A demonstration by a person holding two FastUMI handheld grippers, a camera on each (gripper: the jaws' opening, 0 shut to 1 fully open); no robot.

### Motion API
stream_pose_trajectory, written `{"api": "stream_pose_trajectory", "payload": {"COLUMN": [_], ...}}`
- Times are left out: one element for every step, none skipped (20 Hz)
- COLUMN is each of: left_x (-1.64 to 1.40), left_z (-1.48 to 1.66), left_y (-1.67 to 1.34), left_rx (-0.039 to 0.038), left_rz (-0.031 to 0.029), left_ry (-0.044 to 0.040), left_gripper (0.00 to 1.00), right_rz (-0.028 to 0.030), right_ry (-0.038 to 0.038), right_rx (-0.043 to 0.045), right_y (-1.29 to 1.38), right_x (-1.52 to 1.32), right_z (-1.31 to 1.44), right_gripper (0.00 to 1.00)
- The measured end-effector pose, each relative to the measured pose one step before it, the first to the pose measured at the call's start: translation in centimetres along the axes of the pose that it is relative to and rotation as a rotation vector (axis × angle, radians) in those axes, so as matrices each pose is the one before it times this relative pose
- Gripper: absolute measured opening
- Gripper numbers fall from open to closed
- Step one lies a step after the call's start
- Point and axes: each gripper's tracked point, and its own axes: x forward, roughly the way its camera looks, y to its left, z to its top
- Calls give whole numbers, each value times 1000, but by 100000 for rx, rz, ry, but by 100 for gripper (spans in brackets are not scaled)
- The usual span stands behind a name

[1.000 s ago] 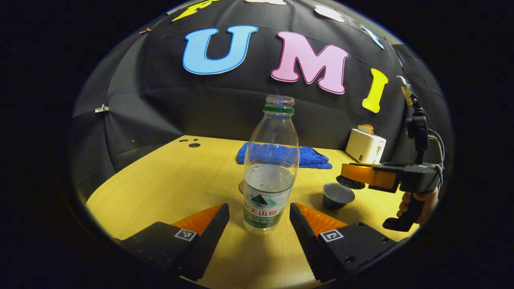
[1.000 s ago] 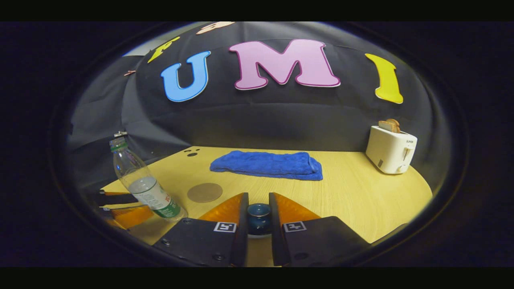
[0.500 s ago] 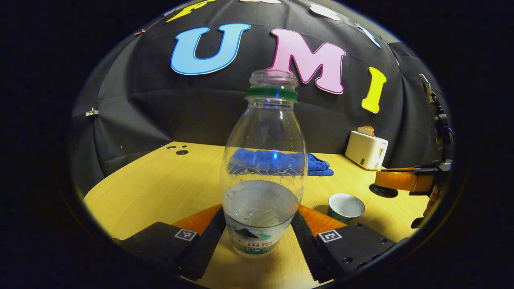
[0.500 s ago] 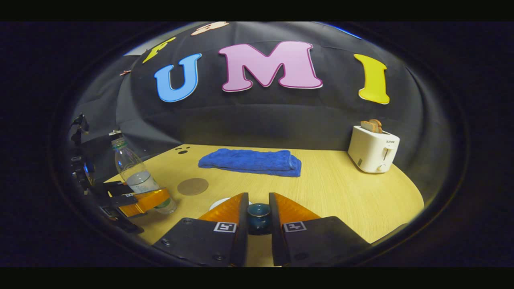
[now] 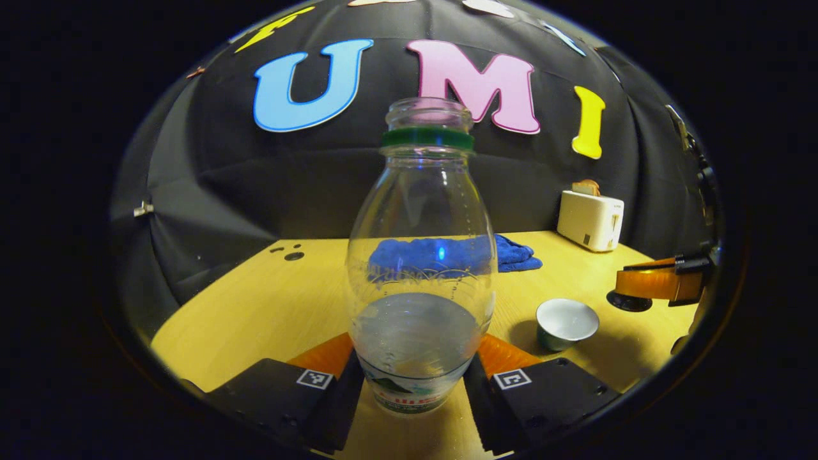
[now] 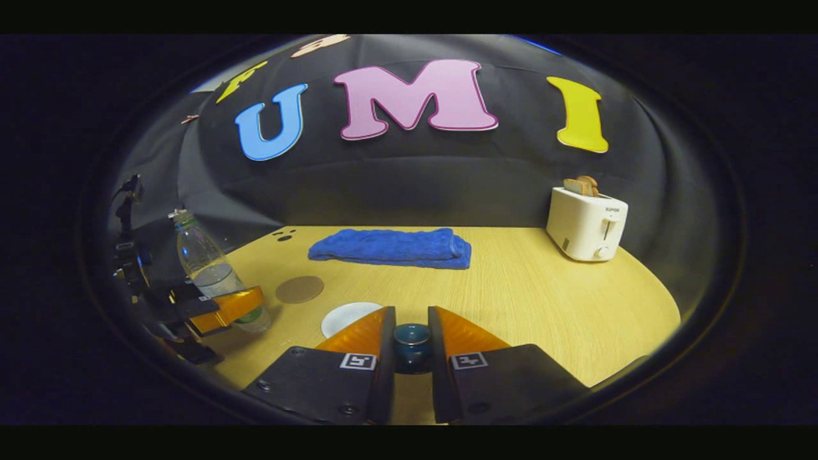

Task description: Open the teacup lid with one hand, grasp the water bottle and pour water into the teacup with the other hand; after pouring, place the water bottle on the coaster and then close the teacup lid.

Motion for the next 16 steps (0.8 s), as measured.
{"api": "stream_pose_trajectory", "payload": {"left_x": [-91,8,89,94,229,291,283,160,156,11,17,156,125,123,221,295], "left_z": [501,411,57,237,247,203,-7,-244,-2,202,131,168,-57,-73,-145,51], "left_y": [-60,272,331,463,529,241,113,248,96,-48,-270,-37,-257,-173,-66,-88], "left_rx": [4095,5279,6327,7261,7609,5189,4689,5228,5590,5322,4990,4236,4219,4740,5101,4805], "left_rz": [72,891,1354,2166,2159,1133,1026,816,663,182,309,192,3,165,262,2], "left_ry": [-1373,-111,589,681,541,1028,2356,2637,1446,767,564,536,477,785,682,636], "left_gripper": [76,76,76,72,76,76,76,76,75,76,75,76,76,76,76,76], "right_rz": [-2,-146,-149,-298,-495,-665,-1016,-910,-1077,-1035,-1117,-1166,-1151,-1053,-880,-793], "right_ry": [378,301,77,-147,-119,279,310,236,174,19,106,214,261,291,121,108], "right_rx": [405,164,102,132,11,-279,-291,84,573,655,476,202,-9,-182,-328,-394], "right_y": [-175,-219,-275,-270,-437,-424,-693,-484,-638,-651,-608,-627,-609,-578,-523,-473], "right_x": [-195,2,-193,-67,-176,-55,-148,-31,-135,-162,-125,-83,-79,-175,-82,-126], "right_z": [-191,-70,13,56,27,-37,-79,-36,-95,-97,-87,-61,-130,-154,-71,-159], "right_gripper": [27,27,27,27,27,27,28,28,28,28,28,28,28,28,28,28]}}
